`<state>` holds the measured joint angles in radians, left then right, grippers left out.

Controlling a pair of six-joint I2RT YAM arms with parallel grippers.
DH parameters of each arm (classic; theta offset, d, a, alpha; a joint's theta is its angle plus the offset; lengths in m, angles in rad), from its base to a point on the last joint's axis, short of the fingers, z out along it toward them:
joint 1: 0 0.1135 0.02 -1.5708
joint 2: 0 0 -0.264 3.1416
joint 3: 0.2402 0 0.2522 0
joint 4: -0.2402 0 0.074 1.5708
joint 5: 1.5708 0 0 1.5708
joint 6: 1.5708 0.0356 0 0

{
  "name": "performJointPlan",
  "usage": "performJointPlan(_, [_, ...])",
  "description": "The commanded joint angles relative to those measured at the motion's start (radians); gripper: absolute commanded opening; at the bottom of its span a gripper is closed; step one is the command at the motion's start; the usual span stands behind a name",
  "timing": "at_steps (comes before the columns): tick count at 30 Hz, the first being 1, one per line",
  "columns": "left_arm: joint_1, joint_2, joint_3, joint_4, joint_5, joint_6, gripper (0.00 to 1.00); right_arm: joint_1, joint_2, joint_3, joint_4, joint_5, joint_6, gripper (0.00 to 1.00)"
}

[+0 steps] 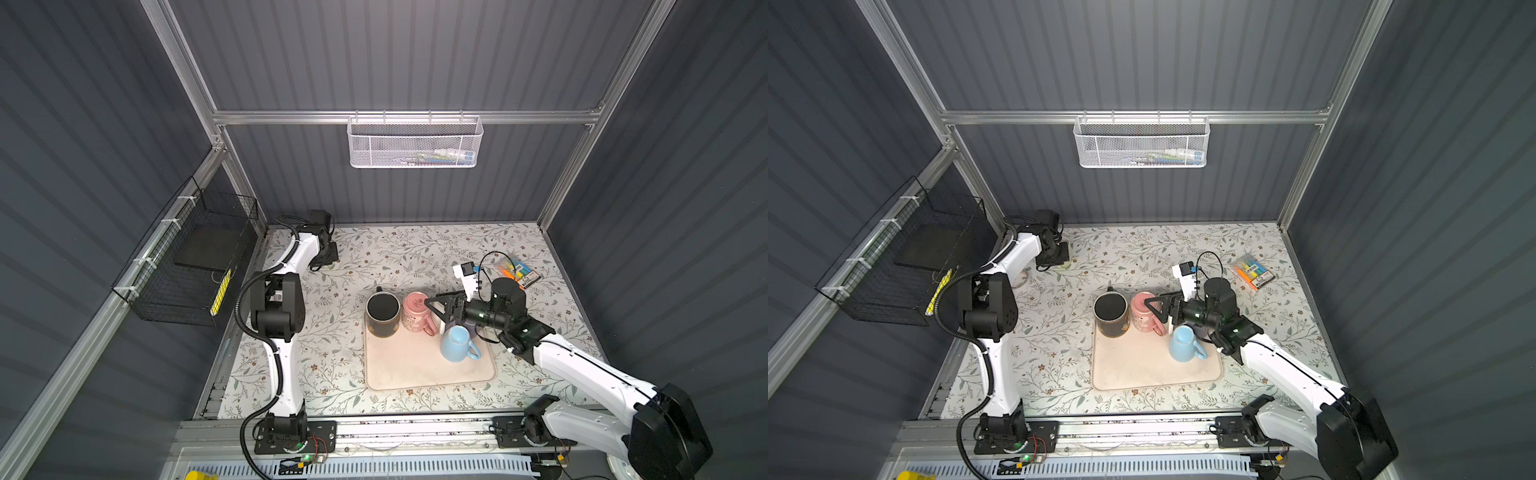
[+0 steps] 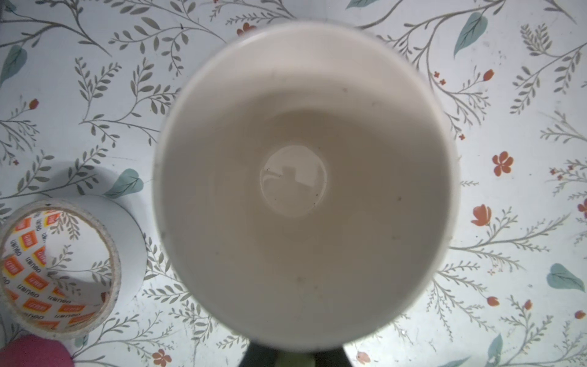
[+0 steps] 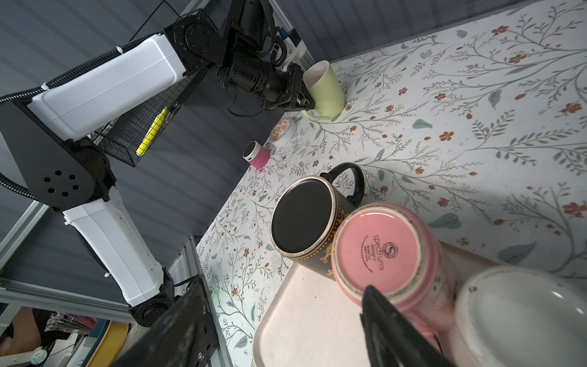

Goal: Turn the mug right side up
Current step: 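Lower the light green mug onto the table with the left gripper and release it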

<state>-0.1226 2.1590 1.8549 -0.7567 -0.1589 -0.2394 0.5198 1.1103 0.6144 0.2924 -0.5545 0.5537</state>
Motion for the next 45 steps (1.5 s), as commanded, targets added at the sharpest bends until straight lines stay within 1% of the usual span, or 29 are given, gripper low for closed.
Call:
performJointPlan(1, [0.006,-0.05,-0.015,0.053,0.007,-0.006,0.0,0.008,0.002,-0.005,0.031,-0.012,0.004,0.78])
performJointPlan(10, [0.006,-0.114,-0.121,0.091,0.003,-0.021,0.0,0.009,0.031,-0.005,0.034,-0.013,0.007,0.77])
performJointPlan(18, [0.005,-0.179,-0.161,0.086,0.011,-0.02,0.0,0.01,0.028,-0.004,0.033,-0.014,0.007,0.77])
performJointPlan(29, [0.002,-0.211,-0.261,0.128,0.026,-0.046,0.0,0.012,0.021,-0.004,0.026,-0.013,0.003,0.77])
performJointPlan(40, [-0.012,-0.25,-0.331,0.144,0.0,-0.044,0.0,0.012,0.016,0.001,0.016,-0.011,-0.003,0.77])
performJointPlan(43, [-0.014,-0.263,-0.351,0.148,-0.003,-0.046,0.03,0.012,0.016,0.003,0.009,-0.01,-0.007,0.77])
performJointPlan(45, [-0.015,-0.272,-0.361,0.149,-0.004,-0.048,0.07,0.012,0.014,0.004,0.004,-0.008,-0.01,0.77])
